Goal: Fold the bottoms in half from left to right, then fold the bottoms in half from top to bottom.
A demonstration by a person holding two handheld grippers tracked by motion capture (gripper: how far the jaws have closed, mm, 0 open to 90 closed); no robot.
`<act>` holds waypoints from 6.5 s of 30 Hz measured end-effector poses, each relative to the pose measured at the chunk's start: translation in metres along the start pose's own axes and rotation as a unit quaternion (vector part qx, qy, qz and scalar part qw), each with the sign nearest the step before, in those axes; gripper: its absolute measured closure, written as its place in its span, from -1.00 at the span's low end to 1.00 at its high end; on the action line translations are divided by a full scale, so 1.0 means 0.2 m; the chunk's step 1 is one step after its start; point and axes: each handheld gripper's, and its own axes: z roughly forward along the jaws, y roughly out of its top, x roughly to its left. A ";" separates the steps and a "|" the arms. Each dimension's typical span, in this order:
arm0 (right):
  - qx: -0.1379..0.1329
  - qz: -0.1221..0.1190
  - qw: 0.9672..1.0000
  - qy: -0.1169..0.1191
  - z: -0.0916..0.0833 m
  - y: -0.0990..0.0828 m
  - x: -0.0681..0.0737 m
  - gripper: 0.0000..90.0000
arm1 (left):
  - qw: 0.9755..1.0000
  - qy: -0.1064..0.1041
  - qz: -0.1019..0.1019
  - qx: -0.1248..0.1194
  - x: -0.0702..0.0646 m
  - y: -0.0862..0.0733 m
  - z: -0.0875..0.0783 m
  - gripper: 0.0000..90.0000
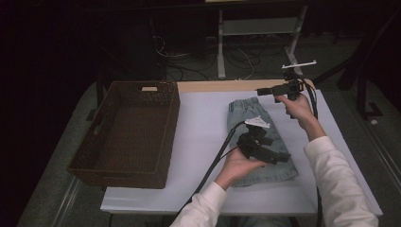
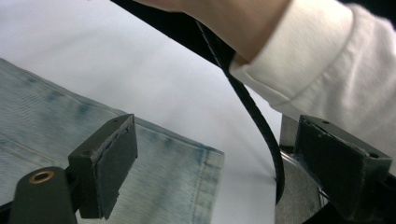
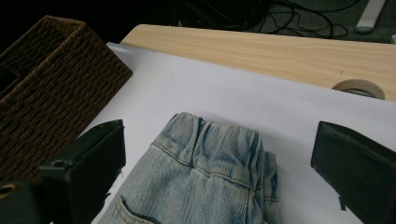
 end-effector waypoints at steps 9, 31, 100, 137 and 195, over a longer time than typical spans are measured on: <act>-0.001 0.004 1.000 0.013 -0.04 -0.02 -0.03 -1.00 | 1.000 0.008 -0.005 -0.012 0.06 0.08 -0.05 -0.74; -0.031 0.003 0.999 0.040 -0.07 -0.09 -0.10 -1.00 | 0.998 0.040 -0.020 -0.037 0.22 0.25 -0.09 -0.85; 0.032 0.043 0.997 -0.048 0.11 -0.29 -0.22 -0.69 | 0.966 0.188 -0.176 -0.029 0.93 0.03 -0.18 -0.70; 0.049 0.052 0.997 -0.026 0.19 -0.40 -0.18 -0.07 | 0.955 0.182 -0.223 -0.065 0.97 -0.12 -0.13 -0.14; 0.037 0.022 0.999 0.008 0.04 -0.33 -0.16 0.77 | 0.968 0.187 -0.159 -0.045 0.87 0.05 -0.14 0.65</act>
